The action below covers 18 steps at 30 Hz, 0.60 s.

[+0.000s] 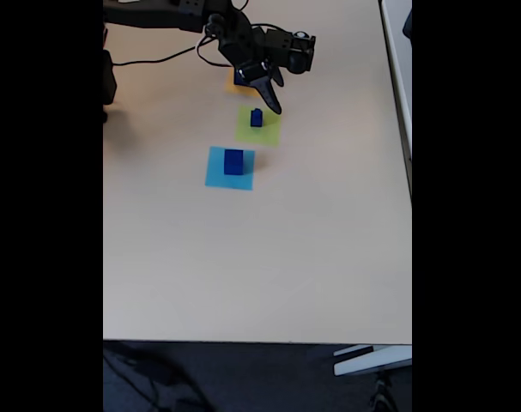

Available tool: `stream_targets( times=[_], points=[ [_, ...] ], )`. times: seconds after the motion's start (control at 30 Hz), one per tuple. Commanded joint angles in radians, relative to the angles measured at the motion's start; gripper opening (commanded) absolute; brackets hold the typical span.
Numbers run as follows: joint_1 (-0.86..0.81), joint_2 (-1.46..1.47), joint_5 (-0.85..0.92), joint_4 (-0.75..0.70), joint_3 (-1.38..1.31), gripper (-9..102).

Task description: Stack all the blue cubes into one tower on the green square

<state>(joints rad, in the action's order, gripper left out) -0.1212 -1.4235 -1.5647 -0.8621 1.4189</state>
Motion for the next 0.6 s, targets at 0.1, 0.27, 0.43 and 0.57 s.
stream_targets(
  times=[0.1,0.27,0.43,0.57],
  points=[
    [0.046,-0.049,-0.06,0.028,0.014,30],
    [0.058,-0.046,-0.066,0.066,0.075,29],
    [0.061,-0.037,-0.072,0.097,0.126,28],
    [0.066,-0.026,-0.078,0.11,0.163,27]
  ],
)
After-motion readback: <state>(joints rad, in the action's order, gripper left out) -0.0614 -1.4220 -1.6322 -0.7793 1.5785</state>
